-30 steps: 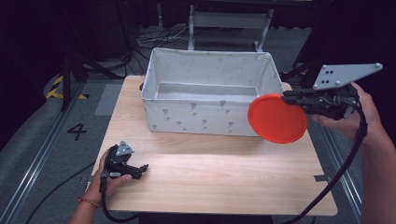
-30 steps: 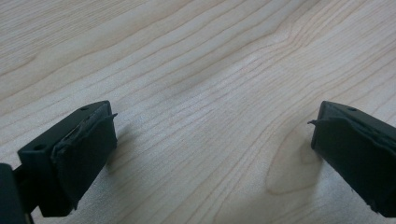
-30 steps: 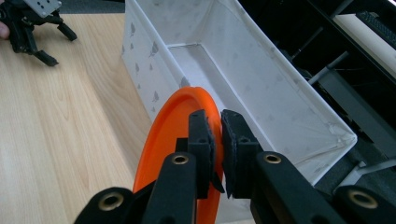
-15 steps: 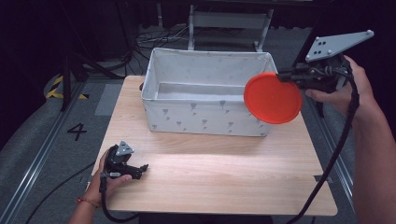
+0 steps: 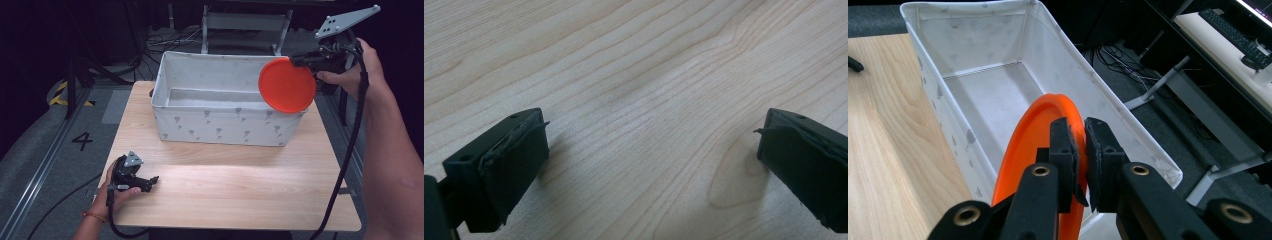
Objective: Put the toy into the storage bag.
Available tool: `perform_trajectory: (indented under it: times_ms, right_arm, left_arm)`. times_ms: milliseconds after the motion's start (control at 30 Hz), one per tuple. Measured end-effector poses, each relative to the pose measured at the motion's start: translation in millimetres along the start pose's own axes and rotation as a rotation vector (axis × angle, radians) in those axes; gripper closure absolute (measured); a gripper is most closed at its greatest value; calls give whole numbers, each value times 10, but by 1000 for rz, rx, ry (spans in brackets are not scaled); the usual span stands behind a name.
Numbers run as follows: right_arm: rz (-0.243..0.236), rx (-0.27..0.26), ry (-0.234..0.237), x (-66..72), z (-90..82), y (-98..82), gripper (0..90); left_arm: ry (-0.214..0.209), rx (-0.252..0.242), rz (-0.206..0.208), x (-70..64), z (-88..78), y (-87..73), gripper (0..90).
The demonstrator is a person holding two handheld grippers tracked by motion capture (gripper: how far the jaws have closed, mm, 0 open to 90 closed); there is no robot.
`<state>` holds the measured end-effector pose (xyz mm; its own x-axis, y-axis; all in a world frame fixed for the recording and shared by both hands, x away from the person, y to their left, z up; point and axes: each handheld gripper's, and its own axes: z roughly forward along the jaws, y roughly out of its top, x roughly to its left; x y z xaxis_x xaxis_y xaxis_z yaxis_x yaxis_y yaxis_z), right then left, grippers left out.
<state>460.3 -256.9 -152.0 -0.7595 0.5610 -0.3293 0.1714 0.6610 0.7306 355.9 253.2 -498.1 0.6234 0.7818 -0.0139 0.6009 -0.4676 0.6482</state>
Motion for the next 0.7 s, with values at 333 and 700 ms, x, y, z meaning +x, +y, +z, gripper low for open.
perform_trajectory:
  times_ms: [333,700]
  right_arm:
    - [46,17,-22,-204,294,-72,835]
    - [13,33,-2,-260,536,-191,835]
  left_arm:
    - [-2,1,1,3,0,1,3]
    - [-3,0,-1,1,1,0,2]
